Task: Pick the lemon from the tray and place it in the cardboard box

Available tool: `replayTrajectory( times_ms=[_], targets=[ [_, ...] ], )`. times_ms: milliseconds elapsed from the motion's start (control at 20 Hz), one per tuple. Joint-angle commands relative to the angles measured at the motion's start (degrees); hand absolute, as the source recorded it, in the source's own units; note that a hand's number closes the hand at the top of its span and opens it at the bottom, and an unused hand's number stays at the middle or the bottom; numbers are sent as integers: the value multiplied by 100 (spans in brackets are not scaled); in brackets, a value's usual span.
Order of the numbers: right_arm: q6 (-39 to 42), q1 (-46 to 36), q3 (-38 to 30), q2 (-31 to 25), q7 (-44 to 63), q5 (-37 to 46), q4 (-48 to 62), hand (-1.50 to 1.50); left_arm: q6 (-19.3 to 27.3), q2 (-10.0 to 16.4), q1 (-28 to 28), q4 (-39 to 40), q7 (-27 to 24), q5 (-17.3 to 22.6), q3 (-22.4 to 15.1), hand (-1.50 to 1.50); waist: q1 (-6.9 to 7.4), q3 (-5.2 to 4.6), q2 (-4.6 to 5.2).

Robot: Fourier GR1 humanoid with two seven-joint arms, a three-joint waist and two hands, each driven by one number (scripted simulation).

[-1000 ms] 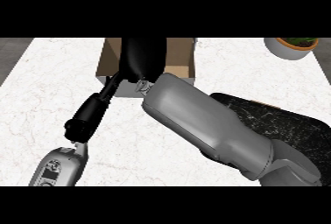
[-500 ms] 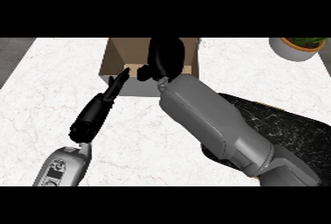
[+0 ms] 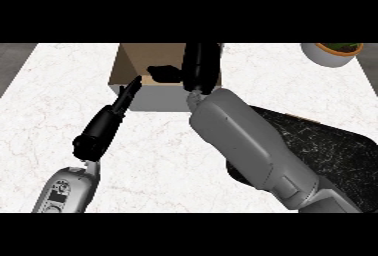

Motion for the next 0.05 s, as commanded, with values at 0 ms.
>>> replayTrajectory(
  times_ms=[0],
  targets=[
    [-775, 507, -192, 18, -593, -550, -655, -150, -31, -68, 321, -101, 280, 53, -87, 0, -67, -22, -29]
  ],
)
